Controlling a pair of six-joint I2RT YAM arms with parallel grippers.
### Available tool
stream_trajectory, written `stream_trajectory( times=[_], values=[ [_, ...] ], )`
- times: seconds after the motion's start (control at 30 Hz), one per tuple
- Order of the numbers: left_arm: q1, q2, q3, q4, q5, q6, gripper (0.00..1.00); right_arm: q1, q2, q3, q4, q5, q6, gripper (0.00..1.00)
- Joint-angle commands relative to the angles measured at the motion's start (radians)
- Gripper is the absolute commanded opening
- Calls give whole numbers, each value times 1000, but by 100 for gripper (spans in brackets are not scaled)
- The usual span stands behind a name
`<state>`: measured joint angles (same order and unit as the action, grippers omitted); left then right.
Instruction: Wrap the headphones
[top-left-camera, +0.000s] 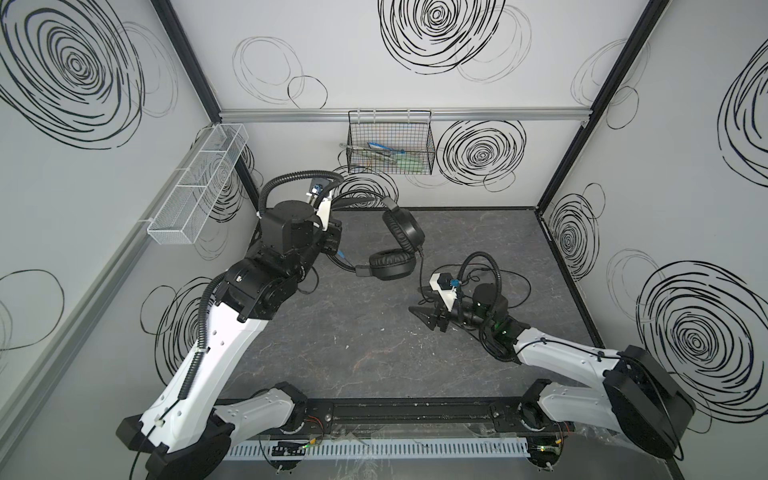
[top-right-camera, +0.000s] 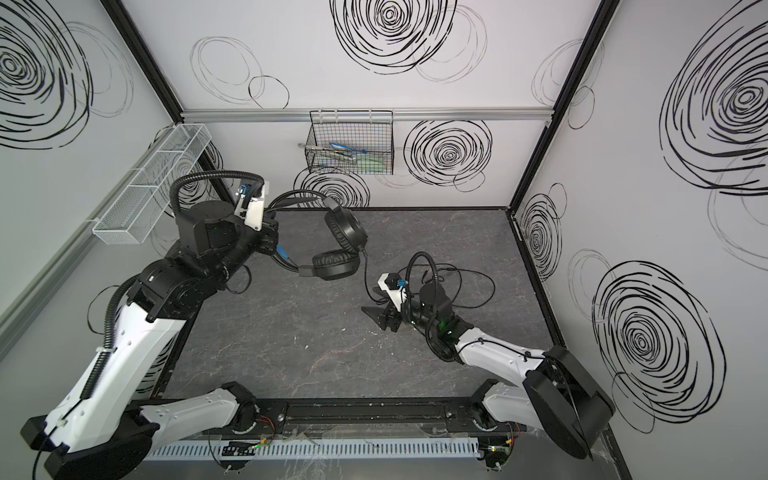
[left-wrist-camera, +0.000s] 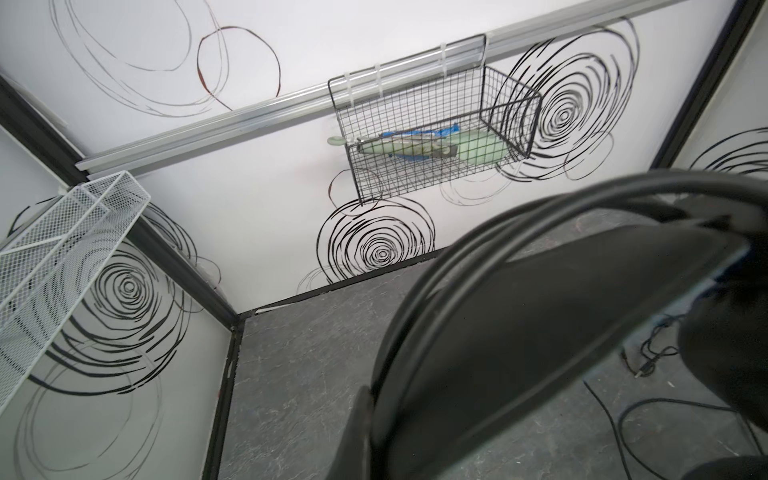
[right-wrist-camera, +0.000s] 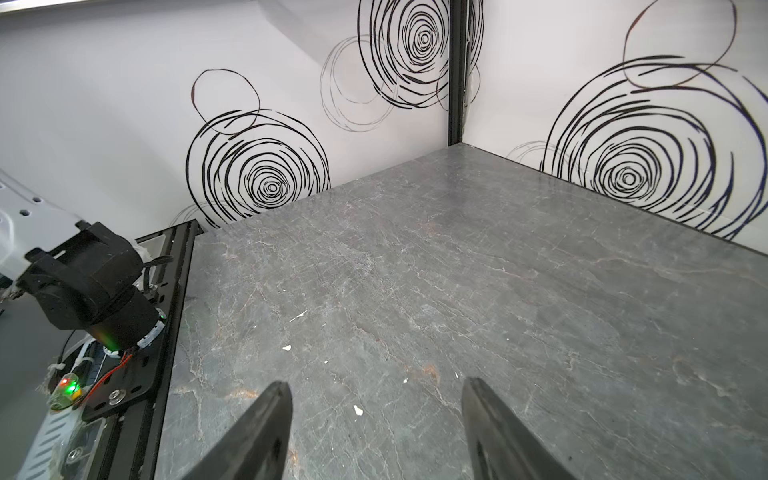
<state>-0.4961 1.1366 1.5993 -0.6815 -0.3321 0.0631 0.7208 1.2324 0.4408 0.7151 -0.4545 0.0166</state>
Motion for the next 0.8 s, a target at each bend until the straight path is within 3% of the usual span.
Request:
stream_trajectory(
  times=[0.0,0.33,0.77],
  values=[
    [8,-11,98,60,78,-77,0,-15,35,33,132,-8,31,71],
    [33,-8,215,-3,85,-117,0,-53,121,22,293,-30,100,72],
    [87,-18,234,61,81,-188,0,-156,279,-16,438,-64,196,62]
  ],
)
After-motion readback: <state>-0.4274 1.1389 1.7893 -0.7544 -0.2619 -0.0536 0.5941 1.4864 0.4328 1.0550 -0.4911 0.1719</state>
